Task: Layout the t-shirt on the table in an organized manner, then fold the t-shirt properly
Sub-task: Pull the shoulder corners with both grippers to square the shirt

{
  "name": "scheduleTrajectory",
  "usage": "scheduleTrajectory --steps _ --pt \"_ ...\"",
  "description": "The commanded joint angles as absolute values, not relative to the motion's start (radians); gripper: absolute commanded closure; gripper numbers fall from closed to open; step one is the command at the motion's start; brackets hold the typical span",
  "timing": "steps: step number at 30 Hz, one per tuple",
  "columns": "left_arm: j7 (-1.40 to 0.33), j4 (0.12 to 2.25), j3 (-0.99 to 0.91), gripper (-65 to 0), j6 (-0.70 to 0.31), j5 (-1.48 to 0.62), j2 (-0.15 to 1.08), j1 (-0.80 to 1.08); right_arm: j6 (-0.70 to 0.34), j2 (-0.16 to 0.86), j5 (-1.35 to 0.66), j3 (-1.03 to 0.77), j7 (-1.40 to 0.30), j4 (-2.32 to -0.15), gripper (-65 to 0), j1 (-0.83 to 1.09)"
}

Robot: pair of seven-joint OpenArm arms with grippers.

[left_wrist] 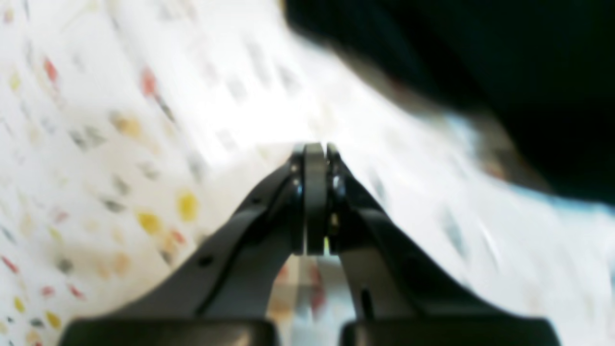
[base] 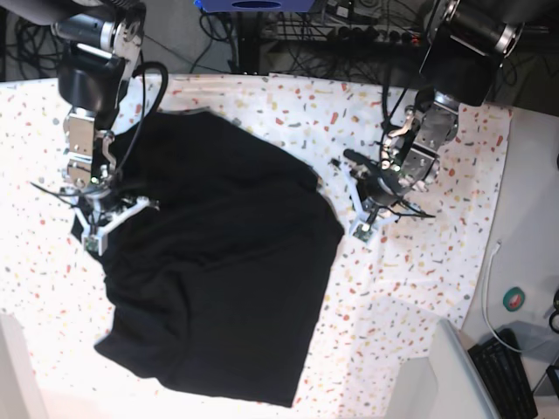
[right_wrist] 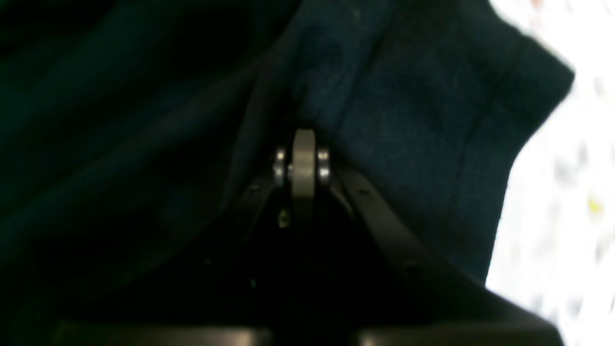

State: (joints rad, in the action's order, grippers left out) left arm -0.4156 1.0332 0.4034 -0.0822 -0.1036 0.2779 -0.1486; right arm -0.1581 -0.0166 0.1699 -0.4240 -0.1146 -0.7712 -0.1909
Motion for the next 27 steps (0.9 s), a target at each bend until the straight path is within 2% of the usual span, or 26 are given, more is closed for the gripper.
scheduleTrajectory --steps 1,4,8,10,15,18,27 --pt "-0.401 1.035 0.412 0.0 -0.093 -0.124 0.274 -0.111 -0.137 -0.008 0.197 -0.426 -0.246 -0.713 0.0 -0.147" --pt "-0.312 1.167 0.409 0.0 -0.091 -0.177 0.285 0.033 -0.134 -0.024 0.203 -0.418 -0.162 -0.840 0.0 0.025" --pt "-0.035 1.268 0.360 0.0 -0.088 -0.209 0.308 0.151 -0.134 -0.070 0.203 -0.403 0.206 -1.087 0.0 0.240" --pt "0.035 1.271 0.360 0.0 -0.087 -0.209 0.315 0.148 -0.134 -0.076 0.203 -0.387 0.308 -1.162 0.0 0.278" --pt "0.136 1.291 0.346 0.0 -0.087 -0.203 0.328 0.113 -0.134 -0.076 0.197 -0.340 0.289 -1.317 0.0 0.275" --pt "0.191 1.379 0.346 0.0 -0.087 -0.203 0.332 0.145 -0.134 -0.076 0.197 -0.337 0.288 -1.425 0.0 0.320" --pt "0.205 1.560 0.252 0.0 -0.087 -0.202 0.357 0.202 -0.131 -0.117 0.197 -0.335 0.288 -1.693 0.0 0.390"
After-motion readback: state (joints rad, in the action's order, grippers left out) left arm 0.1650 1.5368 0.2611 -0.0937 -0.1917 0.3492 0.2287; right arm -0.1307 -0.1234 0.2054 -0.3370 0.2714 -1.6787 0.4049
